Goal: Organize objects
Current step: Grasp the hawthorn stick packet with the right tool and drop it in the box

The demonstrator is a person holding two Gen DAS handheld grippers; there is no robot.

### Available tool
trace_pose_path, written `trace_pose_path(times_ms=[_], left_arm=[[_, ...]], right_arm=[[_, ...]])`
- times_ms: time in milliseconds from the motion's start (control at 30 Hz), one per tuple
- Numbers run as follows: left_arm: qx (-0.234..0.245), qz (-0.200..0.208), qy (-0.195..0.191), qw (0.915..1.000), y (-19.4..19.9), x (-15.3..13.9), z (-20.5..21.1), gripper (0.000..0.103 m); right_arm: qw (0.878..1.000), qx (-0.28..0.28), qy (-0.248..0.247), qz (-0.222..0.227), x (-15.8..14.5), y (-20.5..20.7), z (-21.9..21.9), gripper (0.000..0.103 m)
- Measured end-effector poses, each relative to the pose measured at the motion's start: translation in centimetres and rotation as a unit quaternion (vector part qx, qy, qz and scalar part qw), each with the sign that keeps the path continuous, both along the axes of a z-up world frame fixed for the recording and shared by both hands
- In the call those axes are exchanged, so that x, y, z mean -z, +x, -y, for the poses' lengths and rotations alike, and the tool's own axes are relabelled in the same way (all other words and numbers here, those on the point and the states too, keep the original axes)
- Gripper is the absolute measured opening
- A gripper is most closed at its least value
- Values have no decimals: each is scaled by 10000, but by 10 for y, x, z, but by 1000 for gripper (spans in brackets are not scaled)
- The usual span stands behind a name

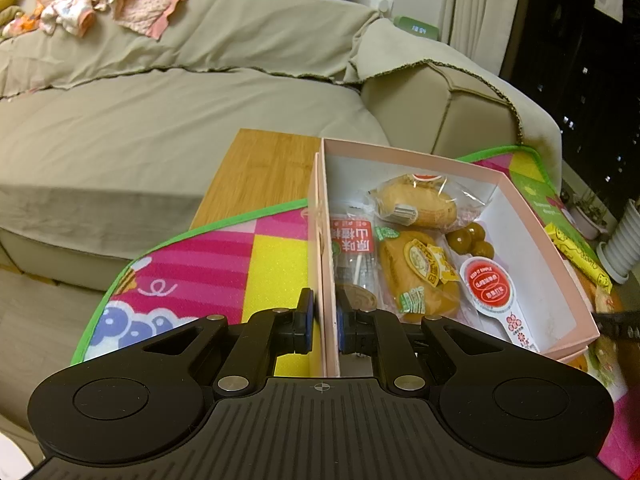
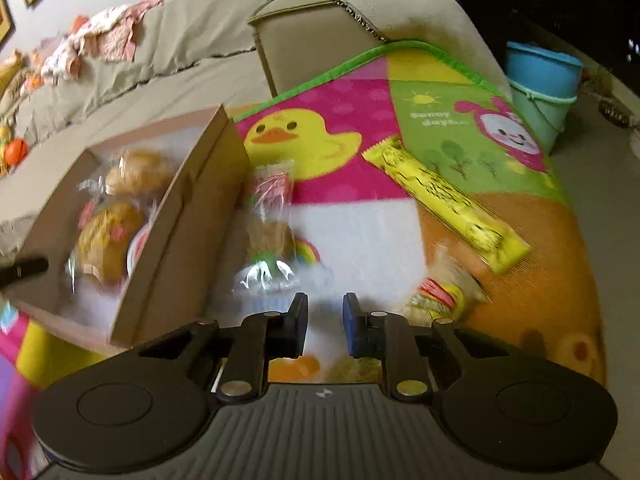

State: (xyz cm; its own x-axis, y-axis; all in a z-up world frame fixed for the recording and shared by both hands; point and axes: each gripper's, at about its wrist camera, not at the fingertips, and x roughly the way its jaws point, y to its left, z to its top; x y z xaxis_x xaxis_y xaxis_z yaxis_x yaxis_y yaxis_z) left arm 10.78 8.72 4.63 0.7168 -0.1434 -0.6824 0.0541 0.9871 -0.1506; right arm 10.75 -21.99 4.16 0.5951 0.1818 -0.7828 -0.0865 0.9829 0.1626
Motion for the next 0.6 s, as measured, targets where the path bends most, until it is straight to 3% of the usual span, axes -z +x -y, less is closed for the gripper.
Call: trace_pose_path(times_ms=[167,333,467,600], left_arm=[[1,-3,-9,10000,0,-1,1,13],[3,-4,-2,10000,0,-1,0,13],[-6,-2,-3,10000,0,-1,0,13],[-1,-3,-12,10000,0,-1,0,13]], right_arm=[[9994,-216,-242,153,-7,-26,-2,20],[9964,-609,-452,371,-16,-48,-14,42],[9939,-719,-624,555,-23,-57,-19,42],[9948,-570,-544,652,-27,-40,-13,42]])
